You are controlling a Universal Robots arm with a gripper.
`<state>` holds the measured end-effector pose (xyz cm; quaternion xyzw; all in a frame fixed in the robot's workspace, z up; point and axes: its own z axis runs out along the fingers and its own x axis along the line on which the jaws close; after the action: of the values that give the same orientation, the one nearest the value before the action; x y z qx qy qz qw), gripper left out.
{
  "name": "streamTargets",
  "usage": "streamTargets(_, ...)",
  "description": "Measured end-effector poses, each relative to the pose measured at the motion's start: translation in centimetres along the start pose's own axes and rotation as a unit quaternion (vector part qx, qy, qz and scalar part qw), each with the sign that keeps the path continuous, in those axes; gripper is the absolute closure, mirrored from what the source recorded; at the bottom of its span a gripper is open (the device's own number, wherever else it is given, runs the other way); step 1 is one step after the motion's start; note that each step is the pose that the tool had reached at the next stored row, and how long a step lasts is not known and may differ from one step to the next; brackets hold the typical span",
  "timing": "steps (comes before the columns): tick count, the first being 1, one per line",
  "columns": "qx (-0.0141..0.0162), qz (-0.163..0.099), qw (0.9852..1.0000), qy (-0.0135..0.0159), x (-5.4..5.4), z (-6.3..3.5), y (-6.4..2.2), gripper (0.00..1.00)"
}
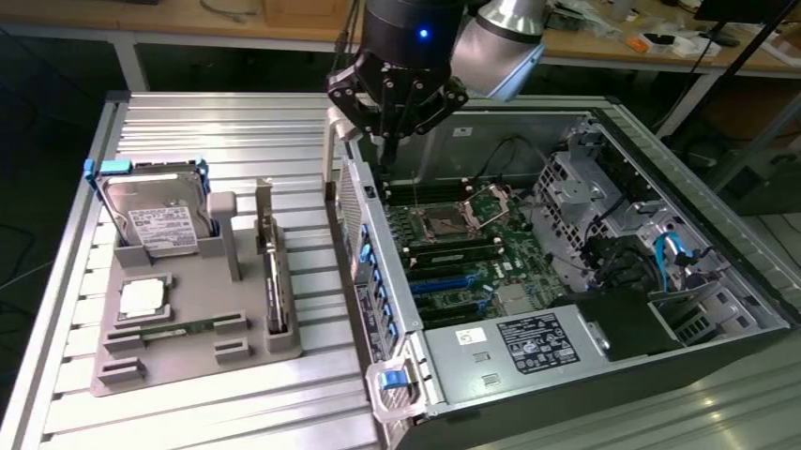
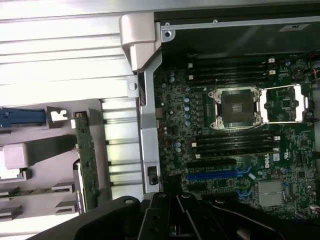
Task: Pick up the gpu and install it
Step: 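Reach for the gpu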
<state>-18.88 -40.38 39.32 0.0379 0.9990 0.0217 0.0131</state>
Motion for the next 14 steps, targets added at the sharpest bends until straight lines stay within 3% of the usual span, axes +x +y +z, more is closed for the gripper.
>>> streamTargets(14,0.0000,0.000,1.0000,0.0000,3.9,-0.09,-0.64,0.89)
